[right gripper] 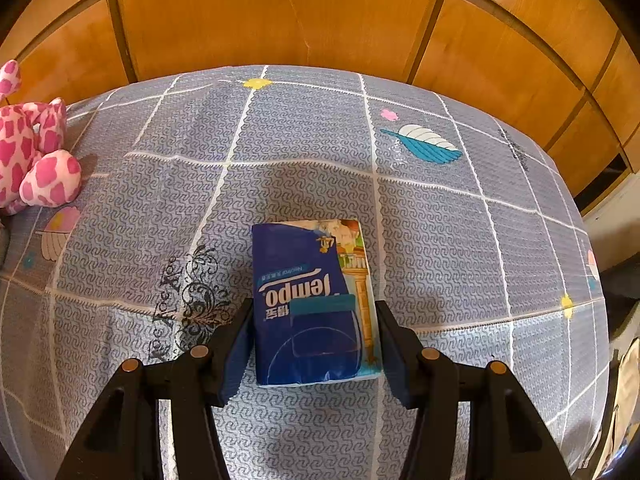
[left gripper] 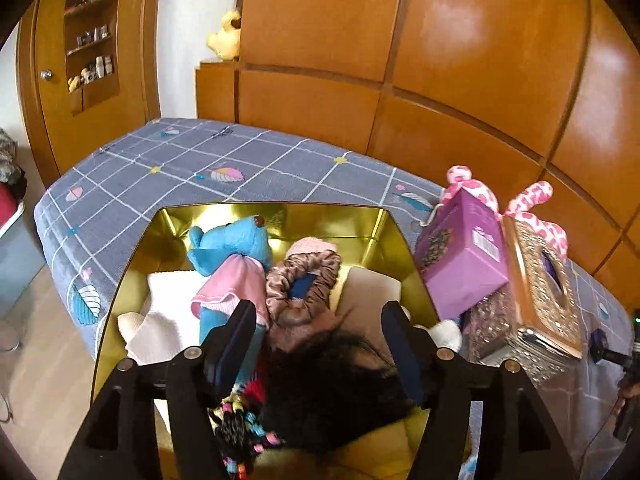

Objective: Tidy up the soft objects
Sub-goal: 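Carry the brown scrunchie into the gold tray and open the left gripper while the right holds the tissue pack, then carry the blue Tempo tissue pack into the gold tray and open the right gripper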

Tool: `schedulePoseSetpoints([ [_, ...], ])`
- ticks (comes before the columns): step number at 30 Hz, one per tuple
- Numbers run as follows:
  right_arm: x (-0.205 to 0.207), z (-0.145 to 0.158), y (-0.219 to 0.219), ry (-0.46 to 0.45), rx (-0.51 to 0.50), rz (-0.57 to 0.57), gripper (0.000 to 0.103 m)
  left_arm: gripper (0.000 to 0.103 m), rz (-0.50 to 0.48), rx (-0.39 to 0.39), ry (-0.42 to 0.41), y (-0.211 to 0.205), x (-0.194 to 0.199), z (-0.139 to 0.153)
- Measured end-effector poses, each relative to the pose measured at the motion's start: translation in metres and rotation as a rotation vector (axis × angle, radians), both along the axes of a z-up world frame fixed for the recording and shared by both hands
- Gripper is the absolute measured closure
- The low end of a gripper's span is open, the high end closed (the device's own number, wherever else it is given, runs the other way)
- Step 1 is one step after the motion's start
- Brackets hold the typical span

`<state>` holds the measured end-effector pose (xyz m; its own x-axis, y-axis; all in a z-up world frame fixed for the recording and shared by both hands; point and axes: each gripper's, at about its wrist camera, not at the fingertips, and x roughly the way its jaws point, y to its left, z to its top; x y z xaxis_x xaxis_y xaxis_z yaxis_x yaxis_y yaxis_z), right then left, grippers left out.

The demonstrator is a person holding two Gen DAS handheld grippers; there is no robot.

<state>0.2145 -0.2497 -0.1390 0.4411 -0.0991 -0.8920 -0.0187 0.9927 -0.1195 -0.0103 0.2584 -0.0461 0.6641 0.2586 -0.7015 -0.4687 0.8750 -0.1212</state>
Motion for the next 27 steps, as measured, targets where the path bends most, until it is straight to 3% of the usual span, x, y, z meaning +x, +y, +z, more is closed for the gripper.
schedulePoseSetpoints([
  [15,-0.005,0.004,0.013,-0.016,-0.054,-0.059,0.049,0.034,-0.04,0.039,-0.006,-0.021,-0.019,0.007],
  [20,-0.009,0.012,0.024,-0.024,0.022,-0.021,0.05,0.034,-0.045,0.039,-0.01,-0.022,-0.024,0.009],
  [27,-0.018,0.037,0.073,-0.087,0.113,0.108,0.05,0.034,-0.048,0.042,-0.014,-0.023,-0.029,0.009],
])
